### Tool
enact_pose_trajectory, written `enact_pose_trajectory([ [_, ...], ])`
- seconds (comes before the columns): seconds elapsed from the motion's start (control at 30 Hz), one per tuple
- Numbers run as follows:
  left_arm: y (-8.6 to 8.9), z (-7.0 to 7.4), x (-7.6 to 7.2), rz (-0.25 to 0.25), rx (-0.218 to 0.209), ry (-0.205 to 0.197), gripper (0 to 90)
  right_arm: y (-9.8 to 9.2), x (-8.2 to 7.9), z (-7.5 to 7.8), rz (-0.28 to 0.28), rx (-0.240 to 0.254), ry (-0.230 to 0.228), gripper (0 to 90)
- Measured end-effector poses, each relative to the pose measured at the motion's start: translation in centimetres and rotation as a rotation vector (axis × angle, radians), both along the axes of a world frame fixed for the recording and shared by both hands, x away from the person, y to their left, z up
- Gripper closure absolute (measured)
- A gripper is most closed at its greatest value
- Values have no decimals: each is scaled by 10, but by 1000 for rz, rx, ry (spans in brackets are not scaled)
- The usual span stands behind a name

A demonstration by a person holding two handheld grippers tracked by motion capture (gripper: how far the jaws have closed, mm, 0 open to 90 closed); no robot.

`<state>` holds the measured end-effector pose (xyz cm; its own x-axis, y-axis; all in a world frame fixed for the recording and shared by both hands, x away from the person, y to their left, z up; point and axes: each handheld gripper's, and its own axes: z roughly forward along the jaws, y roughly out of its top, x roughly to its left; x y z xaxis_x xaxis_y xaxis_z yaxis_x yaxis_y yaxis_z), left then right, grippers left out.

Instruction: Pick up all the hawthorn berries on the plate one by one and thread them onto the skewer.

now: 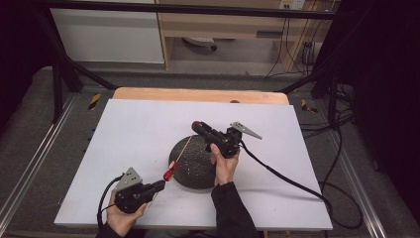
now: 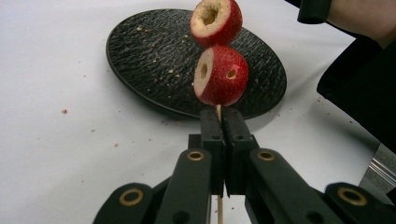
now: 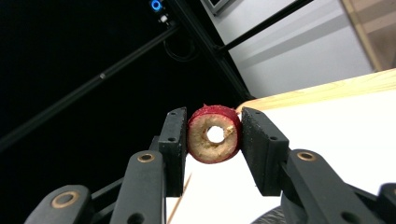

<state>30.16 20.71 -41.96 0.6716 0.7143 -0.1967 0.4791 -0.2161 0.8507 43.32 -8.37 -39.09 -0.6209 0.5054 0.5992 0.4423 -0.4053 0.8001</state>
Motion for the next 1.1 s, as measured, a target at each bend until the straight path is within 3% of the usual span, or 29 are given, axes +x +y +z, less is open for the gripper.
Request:
enact_pose_trajectory([
  [0.2, -8, 4, 0, 0, -13, -18, 883, -3, 1, 5, 14, 116, 62, 626],
  [0.53, -17, 11, 1, 21, -39, -57, 883, -7, -2, 13, 11, 226, 77, 626],
  [1.1, -21, 12, 4, 46, -54, -79, 883, -5, -4, 11, 27, 278, 93, 626],
])
